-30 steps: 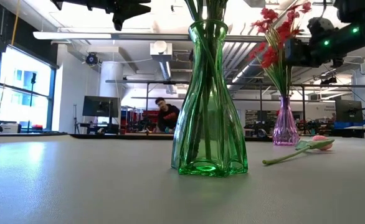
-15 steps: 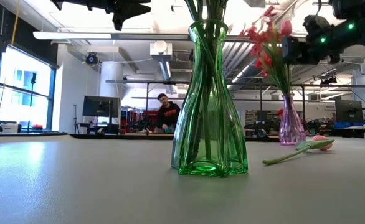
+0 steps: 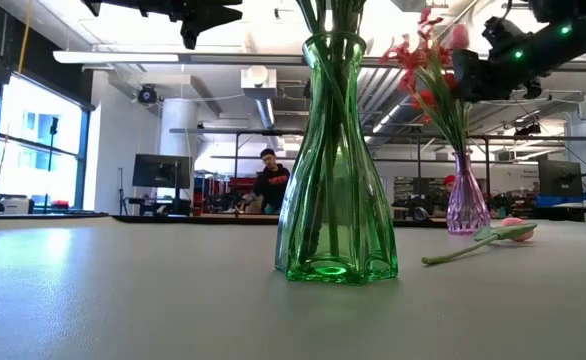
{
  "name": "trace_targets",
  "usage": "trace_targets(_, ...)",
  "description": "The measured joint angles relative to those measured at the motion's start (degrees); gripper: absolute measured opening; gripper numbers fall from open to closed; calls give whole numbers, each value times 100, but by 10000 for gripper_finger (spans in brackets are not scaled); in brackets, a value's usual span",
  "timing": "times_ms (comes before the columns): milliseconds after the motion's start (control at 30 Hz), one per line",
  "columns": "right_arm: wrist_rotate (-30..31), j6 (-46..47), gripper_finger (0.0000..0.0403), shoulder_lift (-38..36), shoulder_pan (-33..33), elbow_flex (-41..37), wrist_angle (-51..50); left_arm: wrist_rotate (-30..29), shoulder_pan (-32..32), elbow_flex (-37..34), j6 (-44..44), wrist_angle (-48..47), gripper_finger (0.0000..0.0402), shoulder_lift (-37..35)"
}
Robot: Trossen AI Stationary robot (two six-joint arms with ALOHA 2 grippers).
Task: Sort flowers into vase by color
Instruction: Put the top pink flower into the violet vase, then put the pink flower into the violet vase
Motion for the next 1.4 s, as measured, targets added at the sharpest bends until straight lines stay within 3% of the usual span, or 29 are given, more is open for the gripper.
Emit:
trace_targets(167, -435, 537, 119, -204, 0, 96, -551, 0, 0, 0, 0, 0, 129, 0)
trace_targets(333, -386, 895, 119, -508, 0, 523, -2051, 0, 1, 0, -1, 0, 129, -2)
trace_targets(767, -583, 1352, 131, -941, 0, 1426, -3620, 0, 2, 0, 0, 0, 129, -1)
trace_targets(967, -1204, 2804, 157, -936, 0, 1661, -4751, 0, 0, 0, -2, 0, 129, 0)
trace_targets(1400, -3026, 4718, 156, -517, 2, 1532, -5365, 0, 2, 0, -2, 0, 129, -1)
